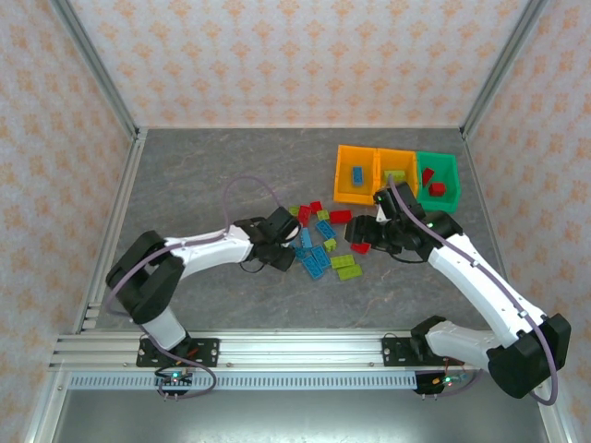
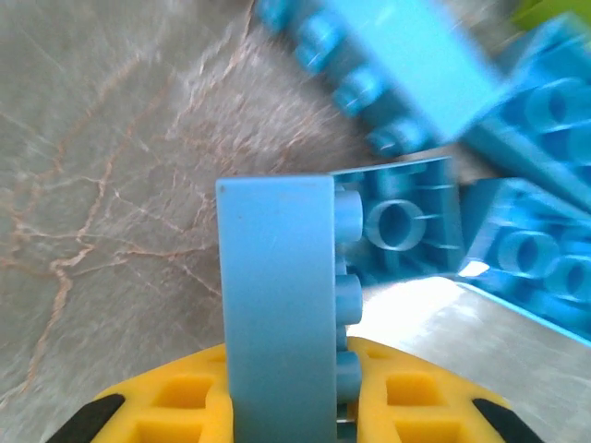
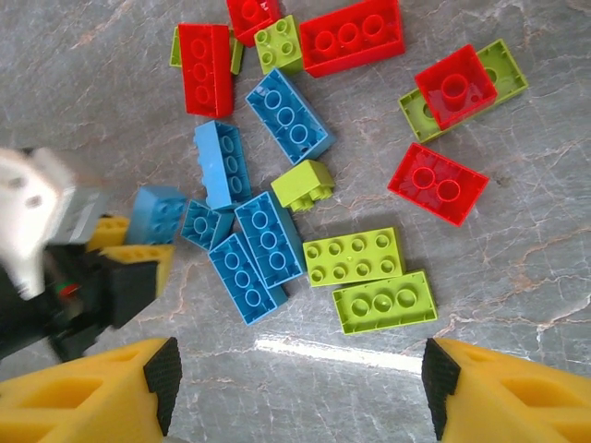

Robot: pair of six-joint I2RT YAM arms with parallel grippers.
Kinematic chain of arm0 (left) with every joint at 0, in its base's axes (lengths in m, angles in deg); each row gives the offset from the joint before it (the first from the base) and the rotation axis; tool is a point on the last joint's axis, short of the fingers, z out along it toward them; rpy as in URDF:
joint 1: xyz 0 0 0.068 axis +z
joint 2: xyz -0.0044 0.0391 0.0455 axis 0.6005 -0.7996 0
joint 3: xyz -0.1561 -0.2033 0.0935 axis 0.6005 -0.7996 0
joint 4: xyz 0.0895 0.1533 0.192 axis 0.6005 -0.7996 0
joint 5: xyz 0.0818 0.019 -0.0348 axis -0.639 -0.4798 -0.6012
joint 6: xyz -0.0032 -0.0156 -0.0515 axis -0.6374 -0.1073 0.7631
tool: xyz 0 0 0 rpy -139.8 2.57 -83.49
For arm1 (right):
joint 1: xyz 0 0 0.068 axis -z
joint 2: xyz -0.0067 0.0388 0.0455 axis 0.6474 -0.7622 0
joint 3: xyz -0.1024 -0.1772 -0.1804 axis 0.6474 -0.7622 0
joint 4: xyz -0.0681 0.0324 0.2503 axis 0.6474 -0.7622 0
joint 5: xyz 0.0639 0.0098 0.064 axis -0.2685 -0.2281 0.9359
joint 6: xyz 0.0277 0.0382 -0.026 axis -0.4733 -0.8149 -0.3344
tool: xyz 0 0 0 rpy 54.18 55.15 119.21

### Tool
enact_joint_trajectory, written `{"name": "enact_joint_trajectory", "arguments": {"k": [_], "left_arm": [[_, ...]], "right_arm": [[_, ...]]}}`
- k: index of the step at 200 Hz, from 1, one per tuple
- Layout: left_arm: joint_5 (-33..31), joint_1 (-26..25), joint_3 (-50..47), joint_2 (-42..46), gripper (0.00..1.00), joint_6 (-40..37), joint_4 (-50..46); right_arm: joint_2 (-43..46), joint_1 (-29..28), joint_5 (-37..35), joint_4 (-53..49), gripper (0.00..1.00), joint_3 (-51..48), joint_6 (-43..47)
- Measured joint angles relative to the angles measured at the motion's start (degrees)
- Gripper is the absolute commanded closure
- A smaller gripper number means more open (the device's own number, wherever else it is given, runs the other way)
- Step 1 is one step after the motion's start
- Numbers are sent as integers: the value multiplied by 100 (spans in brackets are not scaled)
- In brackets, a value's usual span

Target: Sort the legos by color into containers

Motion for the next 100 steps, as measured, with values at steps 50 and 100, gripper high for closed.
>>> {"name": "enact_joint_trajectory", "arguments": {"k": [50,100], "left_arm": [[131,-339,1366,339,87,94,184],[-291,-315,4210,-2205,85,-46,514]], "right_arm": [[271,2,-254,306,28,-173,-302],[726,0,-533,514,27,-208,-555]]}}
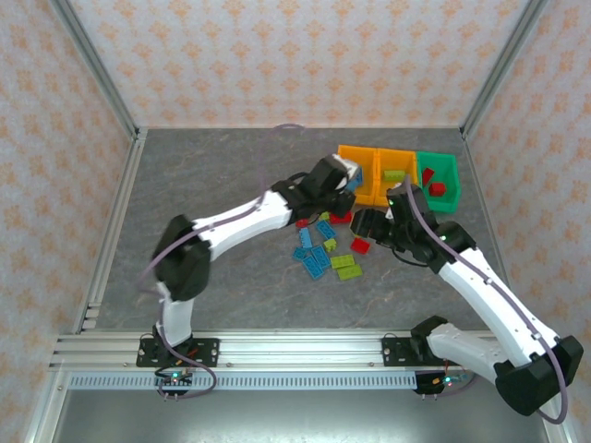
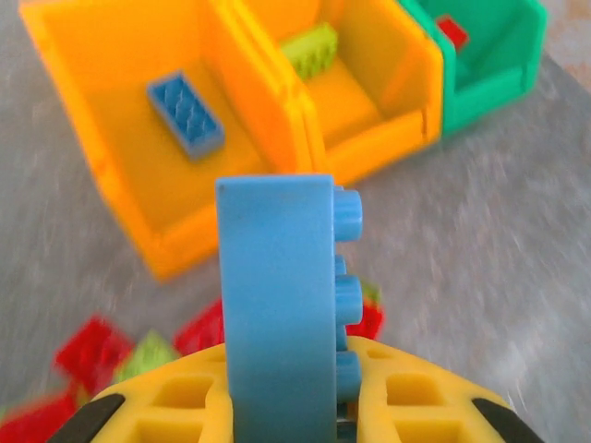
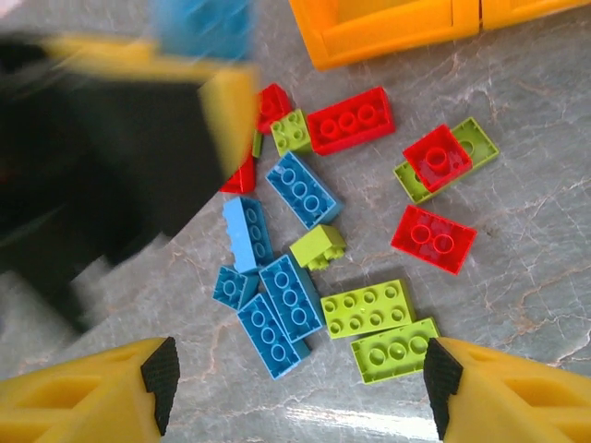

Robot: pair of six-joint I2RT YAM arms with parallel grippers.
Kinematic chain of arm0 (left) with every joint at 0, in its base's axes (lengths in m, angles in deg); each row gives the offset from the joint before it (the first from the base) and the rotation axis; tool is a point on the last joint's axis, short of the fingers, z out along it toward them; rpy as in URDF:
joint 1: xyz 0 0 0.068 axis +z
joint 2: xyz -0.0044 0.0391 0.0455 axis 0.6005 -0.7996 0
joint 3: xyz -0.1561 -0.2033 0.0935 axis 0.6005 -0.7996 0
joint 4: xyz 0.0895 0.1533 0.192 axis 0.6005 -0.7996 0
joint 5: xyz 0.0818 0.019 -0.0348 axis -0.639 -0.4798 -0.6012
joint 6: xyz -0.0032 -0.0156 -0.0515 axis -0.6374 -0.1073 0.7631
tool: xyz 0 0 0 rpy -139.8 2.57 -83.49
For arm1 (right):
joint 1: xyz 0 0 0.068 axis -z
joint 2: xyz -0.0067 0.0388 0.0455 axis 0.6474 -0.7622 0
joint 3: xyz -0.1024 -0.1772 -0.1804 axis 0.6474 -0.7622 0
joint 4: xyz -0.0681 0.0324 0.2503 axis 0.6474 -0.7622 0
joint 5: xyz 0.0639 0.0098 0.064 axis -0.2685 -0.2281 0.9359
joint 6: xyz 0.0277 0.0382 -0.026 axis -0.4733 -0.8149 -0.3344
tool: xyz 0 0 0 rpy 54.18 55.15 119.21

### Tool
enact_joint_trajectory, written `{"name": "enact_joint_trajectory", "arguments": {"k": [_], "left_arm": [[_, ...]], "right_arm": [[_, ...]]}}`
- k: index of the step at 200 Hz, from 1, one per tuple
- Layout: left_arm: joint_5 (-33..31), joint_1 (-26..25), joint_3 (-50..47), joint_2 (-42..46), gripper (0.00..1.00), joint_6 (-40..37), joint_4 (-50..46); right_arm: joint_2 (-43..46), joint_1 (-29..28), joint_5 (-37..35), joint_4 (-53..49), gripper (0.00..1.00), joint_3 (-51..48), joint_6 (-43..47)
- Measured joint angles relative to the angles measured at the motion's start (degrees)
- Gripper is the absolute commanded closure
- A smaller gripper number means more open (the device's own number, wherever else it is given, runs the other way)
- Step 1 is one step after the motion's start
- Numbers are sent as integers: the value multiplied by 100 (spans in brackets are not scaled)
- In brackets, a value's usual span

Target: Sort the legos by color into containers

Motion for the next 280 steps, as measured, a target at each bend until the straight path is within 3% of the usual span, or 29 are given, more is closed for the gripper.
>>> {"name": "enact_joint_trajectory", "arguments": {"k": [20,54,77,98,130,169,205,230,247,280], "left_arm": [[-232,63,1530,-1279,78,-111,-214],[-557,221,3567,-2820,57,-337,-885],[-643,278,3945,-3001,48,-417,-1220],[-673,264,3847,-2804,47,-431,-1261],[-623,179,1711,-1154,47,-420,-793],[-426,-66,-1725,2214,47,-319,339],[-455,-422,-4052,4688,47,-380,780],[-684,-442,-5379,5713,34,-619,811],[-874,-437,-6122,6177,14,-898,811],[-1051,-437,-6763,6236,9,-1163,944]], "right_arm": [[291,0,-116,-15,26,-48,-48],[767,0,-328,-157,24,-52,-68],[1078,2,-505,-313,23,-68,-111],[1276,2,-715,-393,22,-138,-201],[1307,2,-942,-439,22,-332,-326],[767,2,-669,-407,22,-636,-275],[-153,-114,-144,-107,24,-1088,-275],[-758,-592,-2,44,16,-1193,-155],[-1182,-962,-28,216,0,-1196,26],[-2140,-1344,-269,446,1,-1189,474]]}}
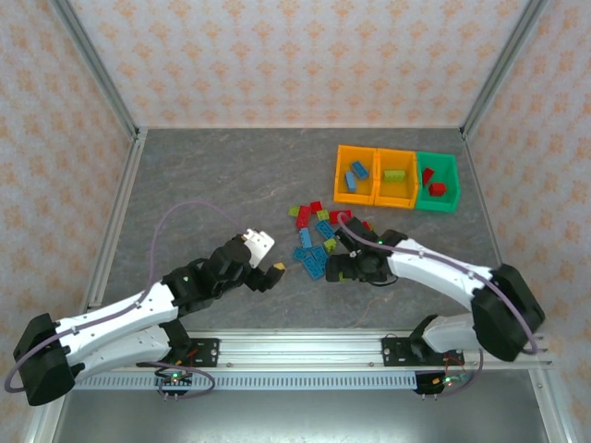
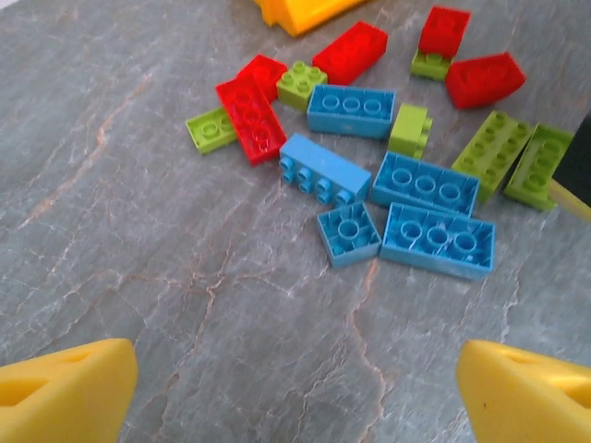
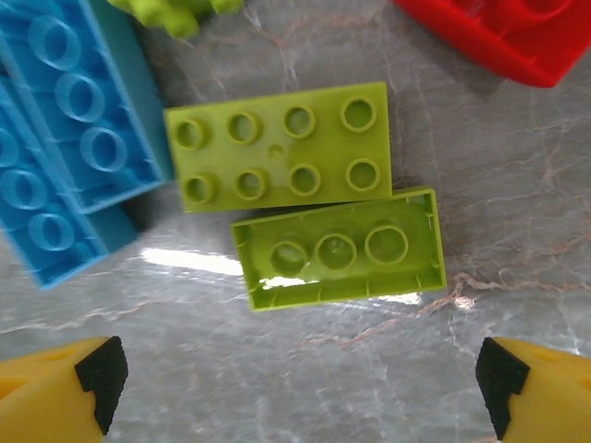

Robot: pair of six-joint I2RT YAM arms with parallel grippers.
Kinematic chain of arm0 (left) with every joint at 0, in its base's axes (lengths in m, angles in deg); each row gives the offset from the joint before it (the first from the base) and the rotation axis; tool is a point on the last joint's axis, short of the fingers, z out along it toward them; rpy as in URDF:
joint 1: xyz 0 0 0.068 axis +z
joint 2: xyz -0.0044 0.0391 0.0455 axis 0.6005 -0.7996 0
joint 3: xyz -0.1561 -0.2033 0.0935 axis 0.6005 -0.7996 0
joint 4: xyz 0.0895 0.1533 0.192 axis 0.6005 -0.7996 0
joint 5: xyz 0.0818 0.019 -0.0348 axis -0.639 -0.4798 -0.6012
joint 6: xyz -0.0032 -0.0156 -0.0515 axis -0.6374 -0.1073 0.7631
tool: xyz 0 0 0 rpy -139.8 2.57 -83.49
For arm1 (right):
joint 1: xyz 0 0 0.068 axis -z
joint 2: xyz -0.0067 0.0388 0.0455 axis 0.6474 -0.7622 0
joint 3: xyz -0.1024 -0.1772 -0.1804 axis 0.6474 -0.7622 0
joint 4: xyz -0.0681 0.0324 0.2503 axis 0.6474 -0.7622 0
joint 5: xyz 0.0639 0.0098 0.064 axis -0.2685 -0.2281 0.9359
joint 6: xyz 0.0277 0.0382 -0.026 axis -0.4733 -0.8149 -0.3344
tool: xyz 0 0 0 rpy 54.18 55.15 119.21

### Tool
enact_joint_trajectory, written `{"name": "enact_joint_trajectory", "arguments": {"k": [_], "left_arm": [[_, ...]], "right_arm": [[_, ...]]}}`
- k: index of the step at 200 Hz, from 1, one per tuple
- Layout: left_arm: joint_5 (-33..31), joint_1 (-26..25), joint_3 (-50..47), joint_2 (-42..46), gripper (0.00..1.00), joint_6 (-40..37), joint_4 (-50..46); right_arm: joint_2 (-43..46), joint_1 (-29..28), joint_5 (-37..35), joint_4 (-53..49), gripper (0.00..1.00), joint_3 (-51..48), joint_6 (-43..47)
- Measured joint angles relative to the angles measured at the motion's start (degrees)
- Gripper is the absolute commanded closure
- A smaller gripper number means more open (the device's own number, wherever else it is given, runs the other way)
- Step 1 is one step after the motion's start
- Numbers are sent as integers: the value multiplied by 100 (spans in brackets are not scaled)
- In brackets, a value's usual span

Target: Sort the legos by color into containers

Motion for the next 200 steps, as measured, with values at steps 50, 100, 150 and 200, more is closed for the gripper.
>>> {"name": "enact_joint_trajectory", "arguments": {"k": [50,100,150,200], "left_arm": [[4,0,-251,15,8,-149,426],[-203,0,-251,-55,8,-149,501],[-201,0,-286,-127,8,-151,699],[-195,0,-343,-160,8,-151,859]], "right_arm": [[-1058,0,-313,129,7,195,437],[-1117,2,-315,256,30,232,664],[-988,2,-321,531,50,181,501],[883,7,-584,542,49,-168,4]]}}
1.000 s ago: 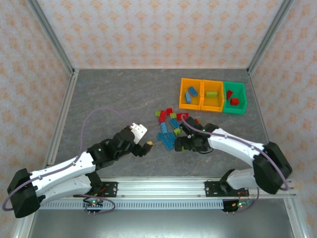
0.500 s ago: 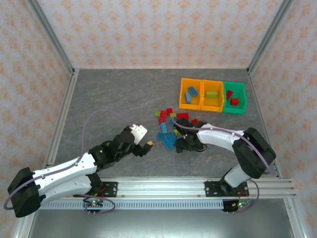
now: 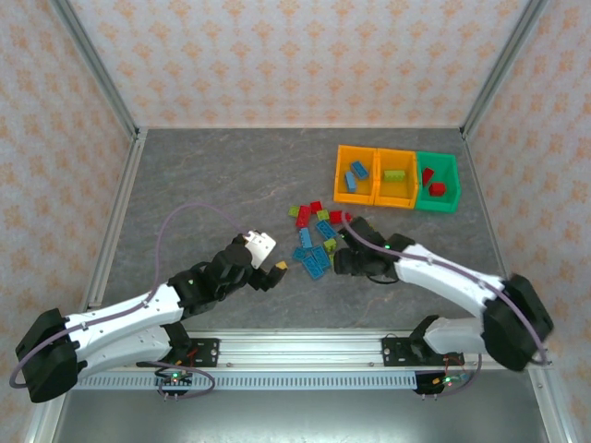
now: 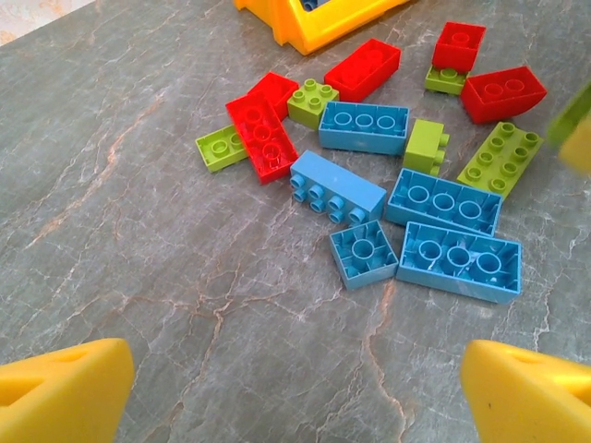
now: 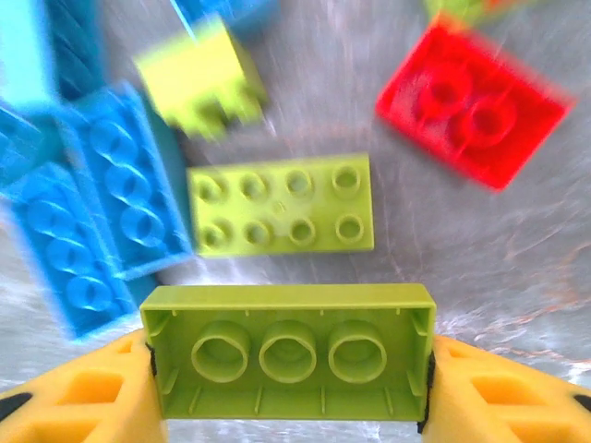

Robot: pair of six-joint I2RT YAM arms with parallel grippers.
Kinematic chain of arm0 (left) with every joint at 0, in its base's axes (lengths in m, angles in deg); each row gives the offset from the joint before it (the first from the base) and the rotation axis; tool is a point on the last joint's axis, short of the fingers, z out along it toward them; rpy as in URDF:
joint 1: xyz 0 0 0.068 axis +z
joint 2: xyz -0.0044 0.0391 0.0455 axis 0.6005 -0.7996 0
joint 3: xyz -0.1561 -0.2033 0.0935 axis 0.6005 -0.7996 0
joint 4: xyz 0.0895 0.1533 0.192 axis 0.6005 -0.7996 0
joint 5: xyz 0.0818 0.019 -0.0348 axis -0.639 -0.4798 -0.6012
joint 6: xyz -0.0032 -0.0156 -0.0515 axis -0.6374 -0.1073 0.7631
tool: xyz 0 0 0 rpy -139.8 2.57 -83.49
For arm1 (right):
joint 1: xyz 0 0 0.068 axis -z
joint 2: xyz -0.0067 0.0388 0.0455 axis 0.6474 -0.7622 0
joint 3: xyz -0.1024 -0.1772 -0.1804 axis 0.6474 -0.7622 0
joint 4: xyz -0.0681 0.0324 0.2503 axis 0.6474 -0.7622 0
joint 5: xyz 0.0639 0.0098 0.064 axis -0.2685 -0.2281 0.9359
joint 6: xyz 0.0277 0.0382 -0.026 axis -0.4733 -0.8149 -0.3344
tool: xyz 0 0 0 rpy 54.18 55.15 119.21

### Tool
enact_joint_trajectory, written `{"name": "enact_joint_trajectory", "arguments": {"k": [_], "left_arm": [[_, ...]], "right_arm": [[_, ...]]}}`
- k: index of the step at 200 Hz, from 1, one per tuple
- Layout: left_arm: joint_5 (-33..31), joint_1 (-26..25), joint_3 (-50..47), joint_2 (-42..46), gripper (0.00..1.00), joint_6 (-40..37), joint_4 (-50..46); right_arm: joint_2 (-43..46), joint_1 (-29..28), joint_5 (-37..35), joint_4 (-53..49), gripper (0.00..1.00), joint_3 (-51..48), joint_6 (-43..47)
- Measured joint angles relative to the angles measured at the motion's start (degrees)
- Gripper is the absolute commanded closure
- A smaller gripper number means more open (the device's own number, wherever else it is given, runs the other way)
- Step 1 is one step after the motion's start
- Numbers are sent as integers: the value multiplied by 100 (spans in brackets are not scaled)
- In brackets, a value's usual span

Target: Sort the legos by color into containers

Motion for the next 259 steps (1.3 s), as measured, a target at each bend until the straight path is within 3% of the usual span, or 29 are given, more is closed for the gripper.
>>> {"name": "enact_joint_trajectory", "arguments": {"k": [20,46,69,97,131,155,180,213,237,259], "left_arm": [[0,0,-22,-17,8,2,101],[-2,0,-26,-120,8,2,208],[-2,0,-28,-197,8,2,227],[-2,0,-76,-188,8,2,271],[-7,0,-157,-68,8,2,284],[-9,0,-179,59,8,2,282],[-15,0,-186,177,8,2,282],[-229,0,-186,260,8,24,280],[-551,0,-221,391,8,66,273],[-704,0,-328,595,7,72,278]], "right_arm": [[758,286,-444,-66,48,280,-131],[629,1561,-671,127,48,911,-212],[-457,2699,-581,376,49,1582,-271],[-2218,3307,-415,407,47,2767,-269],[-3641,3600,-203,258,22,3971,-345],[-3877,3635,-173,24,13,4345,-455],[-3700,3633,-74,-81,12,4308,-522],[-2476,3438,160,-24,13,3316,-455],[-1388,2430,229,-4,15,2653,-90],[-1176,1252,358,-9,15,2514,354]]}}
